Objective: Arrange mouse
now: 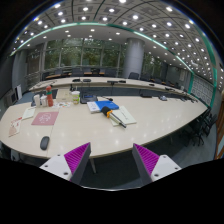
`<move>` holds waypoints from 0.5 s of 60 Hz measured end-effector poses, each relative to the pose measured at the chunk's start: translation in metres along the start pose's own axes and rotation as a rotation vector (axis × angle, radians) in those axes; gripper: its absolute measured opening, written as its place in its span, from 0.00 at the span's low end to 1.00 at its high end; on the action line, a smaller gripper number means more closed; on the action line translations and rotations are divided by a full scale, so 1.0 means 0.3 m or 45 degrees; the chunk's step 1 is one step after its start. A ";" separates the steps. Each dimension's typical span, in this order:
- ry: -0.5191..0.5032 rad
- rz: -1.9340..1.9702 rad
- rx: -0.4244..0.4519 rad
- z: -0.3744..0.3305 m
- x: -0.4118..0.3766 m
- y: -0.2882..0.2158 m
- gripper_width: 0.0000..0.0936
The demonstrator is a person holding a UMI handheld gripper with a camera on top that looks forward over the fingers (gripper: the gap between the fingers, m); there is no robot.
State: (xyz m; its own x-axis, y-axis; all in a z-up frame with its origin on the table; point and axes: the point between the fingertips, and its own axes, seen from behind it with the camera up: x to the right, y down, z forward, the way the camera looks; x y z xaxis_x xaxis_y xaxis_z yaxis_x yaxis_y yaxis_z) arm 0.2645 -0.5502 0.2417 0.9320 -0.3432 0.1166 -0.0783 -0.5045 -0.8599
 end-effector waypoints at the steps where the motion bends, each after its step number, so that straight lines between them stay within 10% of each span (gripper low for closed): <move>1: -0.001 0.001 -0.004 0.000 -0.002 0.004 0.92; 30: -0.206 -0.082 -0.199 0.094 -0.499 0.445 0.91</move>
State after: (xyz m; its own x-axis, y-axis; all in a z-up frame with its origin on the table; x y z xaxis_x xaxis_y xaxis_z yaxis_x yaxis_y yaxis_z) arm 0.1244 -0.5439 0.0954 0.9804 -0.1814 0.0767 -0.0590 -0.6424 -0.7641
